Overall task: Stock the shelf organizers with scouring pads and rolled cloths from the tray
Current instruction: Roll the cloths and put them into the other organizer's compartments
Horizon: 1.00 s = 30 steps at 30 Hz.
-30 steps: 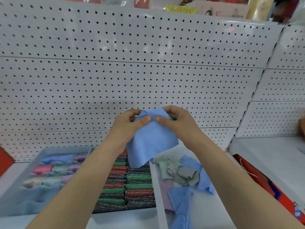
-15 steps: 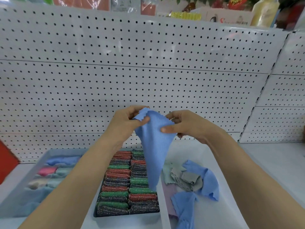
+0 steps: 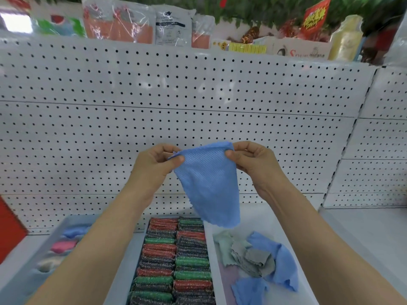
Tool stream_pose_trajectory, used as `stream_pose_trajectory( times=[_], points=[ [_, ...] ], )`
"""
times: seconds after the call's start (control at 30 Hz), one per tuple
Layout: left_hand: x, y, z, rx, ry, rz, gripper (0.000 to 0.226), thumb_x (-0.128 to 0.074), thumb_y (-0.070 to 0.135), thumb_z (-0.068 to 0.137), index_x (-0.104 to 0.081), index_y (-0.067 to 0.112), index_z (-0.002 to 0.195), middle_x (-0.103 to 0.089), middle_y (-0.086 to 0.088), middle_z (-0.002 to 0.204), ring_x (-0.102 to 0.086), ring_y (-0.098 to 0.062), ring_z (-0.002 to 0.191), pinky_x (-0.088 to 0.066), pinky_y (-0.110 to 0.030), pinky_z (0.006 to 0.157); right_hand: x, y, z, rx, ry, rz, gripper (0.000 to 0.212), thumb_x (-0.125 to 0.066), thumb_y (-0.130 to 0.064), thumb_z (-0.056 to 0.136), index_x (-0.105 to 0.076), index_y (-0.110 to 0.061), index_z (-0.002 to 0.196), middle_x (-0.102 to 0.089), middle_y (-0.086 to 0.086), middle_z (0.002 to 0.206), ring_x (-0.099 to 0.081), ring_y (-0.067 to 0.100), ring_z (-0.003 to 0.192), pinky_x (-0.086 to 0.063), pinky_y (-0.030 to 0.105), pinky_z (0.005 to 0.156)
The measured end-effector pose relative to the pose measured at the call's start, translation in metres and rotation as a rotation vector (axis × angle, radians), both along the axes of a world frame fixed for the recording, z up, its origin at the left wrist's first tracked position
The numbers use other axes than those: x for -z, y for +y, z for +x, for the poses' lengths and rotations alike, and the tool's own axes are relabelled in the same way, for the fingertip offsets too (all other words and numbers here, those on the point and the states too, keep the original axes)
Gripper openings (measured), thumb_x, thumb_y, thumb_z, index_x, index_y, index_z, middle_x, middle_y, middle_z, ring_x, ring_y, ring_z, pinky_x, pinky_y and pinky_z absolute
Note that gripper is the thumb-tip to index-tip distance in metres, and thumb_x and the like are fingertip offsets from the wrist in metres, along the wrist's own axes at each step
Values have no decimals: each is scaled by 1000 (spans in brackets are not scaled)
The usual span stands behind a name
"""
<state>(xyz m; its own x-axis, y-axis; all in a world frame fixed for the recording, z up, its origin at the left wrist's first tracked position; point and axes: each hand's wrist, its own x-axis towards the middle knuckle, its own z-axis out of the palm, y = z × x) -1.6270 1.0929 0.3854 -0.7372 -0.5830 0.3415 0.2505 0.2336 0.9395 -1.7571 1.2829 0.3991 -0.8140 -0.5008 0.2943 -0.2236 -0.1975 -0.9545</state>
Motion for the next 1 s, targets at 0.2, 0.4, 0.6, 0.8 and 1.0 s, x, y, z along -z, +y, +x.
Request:
stream_pose_trajectory(
  times=[0.2,0.4,0.6,0.8,1.0],
  points=[
    [-24,-9,6,-27,-96,-166,17,-74,10,86,-73,22,98,-74,2,84,-67,-6,77,-51,-21,75,-8,-3,6,-12,-6,-71,10,-73,-8,86,-77,-15,91,-76,11,97,-68,22,91,-51,48,99],
    [-45,-19,13,33,-125,-145,4,-73,21,88,-74,21,83,-71,2,84,-62,-16,86,-52,-39,91,-15,-4,7,-28,-8,-119,12,-67,-10,90,-75,-12,99,-76,11,96,-70,20,87,-57,38,87],
    [-55,-20,13,87,-67,-82,8,-69,17,90,-72,9,91,-75,-5,86,-67,-16,82,-55,-39,92,-17,-8,9,-73,-41,-155,19,-75,-4,81,-75,-9,100,-74,17,95,-71,23,88,-56,32,80],
    [-60,-24,17,73,-42,-106,11,-68,16,91,-71,6,96,-76,-8,94,-69,-17,89,-54,-39,97,-21,-10,7,-170,-69,-211,28,-72,-18,81,-72,-5,106,-72,11,106,-66,20,92,-52,34,82],
    [-72,-22,28,206,80,-120,15,-65,20,90,-69,6,92,-74,-5,90,-68,-18,88,-53,-38,96,-28,-9,10,-366,-118,-298,13,-61,-19,88,-72,-13,92,-70,3,89,-63,17,79,-51,29,74]
  ],
)
